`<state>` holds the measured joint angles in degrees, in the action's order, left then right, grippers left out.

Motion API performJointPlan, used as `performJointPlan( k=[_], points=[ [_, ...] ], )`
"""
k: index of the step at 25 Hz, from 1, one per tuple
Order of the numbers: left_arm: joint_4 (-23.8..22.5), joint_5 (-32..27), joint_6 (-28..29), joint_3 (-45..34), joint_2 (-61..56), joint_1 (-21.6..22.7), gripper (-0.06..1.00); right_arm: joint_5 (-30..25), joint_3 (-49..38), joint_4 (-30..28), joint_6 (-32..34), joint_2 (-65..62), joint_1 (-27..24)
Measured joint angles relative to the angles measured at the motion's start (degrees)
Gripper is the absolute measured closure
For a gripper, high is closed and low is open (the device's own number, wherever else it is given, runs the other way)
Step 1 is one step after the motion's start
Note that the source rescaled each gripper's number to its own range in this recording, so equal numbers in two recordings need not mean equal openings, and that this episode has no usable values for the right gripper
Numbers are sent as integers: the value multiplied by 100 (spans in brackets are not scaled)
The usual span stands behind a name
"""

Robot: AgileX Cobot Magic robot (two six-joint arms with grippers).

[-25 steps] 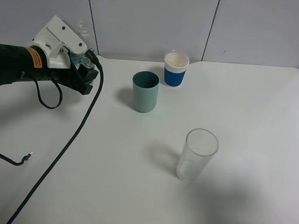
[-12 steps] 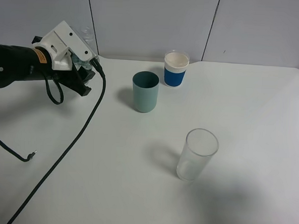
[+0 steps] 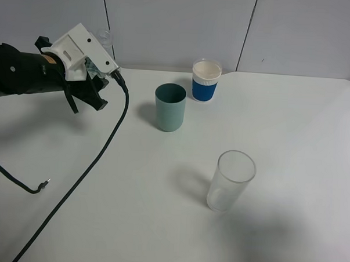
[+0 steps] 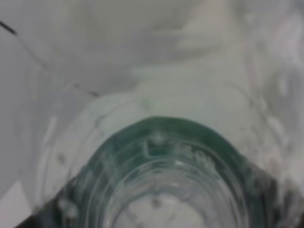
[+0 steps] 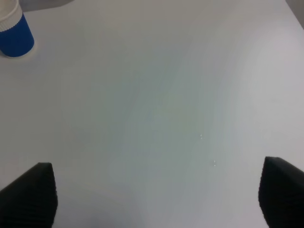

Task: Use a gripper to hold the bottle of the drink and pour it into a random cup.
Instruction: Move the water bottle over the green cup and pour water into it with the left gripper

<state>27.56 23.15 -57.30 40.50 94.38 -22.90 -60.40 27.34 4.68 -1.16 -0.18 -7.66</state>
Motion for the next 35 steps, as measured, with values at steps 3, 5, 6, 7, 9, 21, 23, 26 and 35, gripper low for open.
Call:
performJointPlan(
  k=[3,5,6,7,9,21,23,26,35],
  points=[
    [390,42,-530,111,6,-137,94,0,0,0,0,0,0],
    [664,42,-834,192,46,-182,94,0,0,0,0,0,0],
    [816,42,-1010,249,76,-182,94,0,0,0,0,0,0],
    [984,42,-1162,302,120,-182,94,0,0,0,0,0,0],
    [1303,37,-1529,395,223,-182,94,0,0,0,0,0,0],
    [2780,0,-3245,944,788,-285,94,0,0,0,0,0,0],
    [2905,0,-3435,1014,880,-285,94,0,0,0,0,0,0],
    [2926,6,-3556,1053,963,-285,94,0,0,0,0,0,0],
    [2926,347,-3598,1054,982,-285,94,0,0,0,0,0,0]
  ],
)
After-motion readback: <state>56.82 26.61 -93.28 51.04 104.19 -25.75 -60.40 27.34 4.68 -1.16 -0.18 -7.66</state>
